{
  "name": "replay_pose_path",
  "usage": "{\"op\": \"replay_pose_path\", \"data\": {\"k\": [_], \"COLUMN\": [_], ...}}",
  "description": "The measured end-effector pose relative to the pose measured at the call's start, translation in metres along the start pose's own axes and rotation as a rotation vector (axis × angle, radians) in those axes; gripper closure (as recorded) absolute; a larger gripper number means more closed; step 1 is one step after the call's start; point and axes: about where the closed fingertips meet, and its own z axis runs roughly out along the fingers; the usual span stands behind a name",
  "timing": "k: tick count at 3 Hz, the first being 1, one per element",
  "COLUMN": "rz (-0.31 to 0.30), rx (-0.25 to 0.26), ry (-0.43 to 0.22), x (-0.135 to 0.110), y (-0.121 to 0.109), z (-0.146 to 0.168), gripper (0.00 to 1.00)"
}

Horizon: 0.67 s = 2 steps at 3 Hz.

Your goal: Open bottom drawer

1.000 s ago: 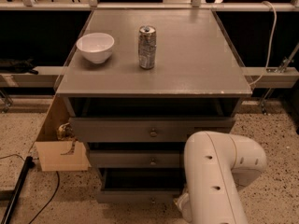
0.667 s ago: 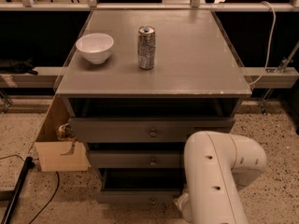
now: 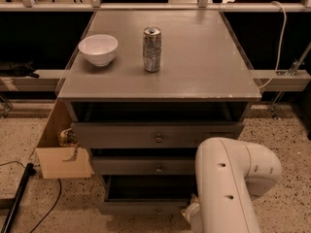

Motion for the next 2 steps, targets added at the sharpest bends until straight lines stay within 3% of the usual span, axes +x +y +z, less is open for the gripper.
{"op": "replay_pose_path", "data": {"k": [1, 2], "rz": [-0.033, -0.019], "rx": [-0.024, -0.036], "ry": [0.022, 0.032], "x": [0.0071, 0.0161], "y": [0.0067, 0.0162], "z": [-0.0028, -0.0063], "gripper": [1.00, 1.00]}}
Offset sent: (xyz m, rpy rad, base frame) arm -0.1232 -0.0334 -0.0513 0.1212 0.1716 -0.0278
